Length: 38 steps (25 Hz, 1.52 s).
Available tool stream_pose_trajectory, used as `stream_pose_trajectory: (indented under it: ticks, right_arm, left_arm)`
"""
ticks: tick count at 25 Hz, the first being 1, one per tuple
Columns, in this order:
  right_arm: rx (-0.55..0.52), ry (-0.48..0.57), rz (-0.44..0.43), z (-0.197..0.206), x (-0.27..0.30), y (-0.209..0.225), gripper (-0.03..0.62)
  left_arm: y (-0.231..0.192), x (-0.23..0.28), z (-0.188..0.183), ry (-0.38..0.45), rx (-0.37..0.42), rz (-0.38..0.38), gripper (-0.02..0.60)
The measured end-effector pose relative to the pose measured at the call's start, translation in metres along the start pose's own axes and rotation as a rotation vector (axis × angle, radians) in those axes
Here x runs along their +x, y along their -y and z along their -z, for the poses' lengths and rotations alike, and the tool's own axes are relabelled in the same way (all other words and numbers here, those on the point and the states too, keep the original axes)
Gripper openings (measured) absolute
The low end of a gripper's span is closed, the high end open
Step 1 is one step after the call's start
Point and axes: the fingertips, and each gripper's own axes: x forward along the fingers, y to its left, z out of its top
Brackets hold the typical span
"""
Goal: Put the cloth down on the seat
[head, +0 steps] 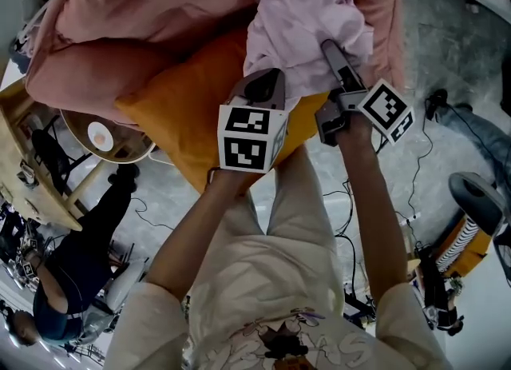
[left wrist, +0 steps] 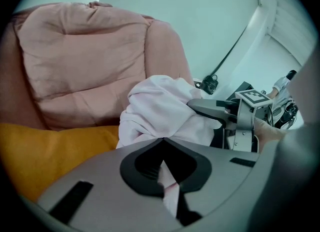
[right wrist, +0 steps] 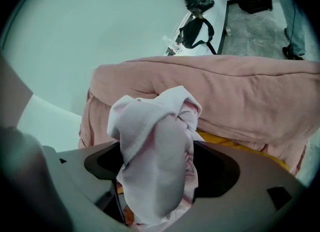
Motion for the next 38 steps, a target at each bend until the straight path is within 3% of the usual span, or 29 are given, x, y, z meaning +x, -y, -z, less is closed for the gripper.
stream_pose_trajectory:
  ticks: [25,33,38]
  right_arm:
    - [-0.014,0.051,-0.053,0.04,-0.07,-0.059,0.417]
    - [-0.092,0.039,-0.082,0.062,-0.091,-0.091,0.287]
    - [-0.109,0.046,-0.095,0.078,-0.103,-0.114,0.255]
  left_arm:
    - [0.015,-0.087,-0.004,0.068,0.038,0.027,0.003]
    - [0.01,-0.121,-0.003,0.088,0.029,0.026,0.003]
    - [0.005,-0.148,0.002,0.098,0.031,0.027,0.003]
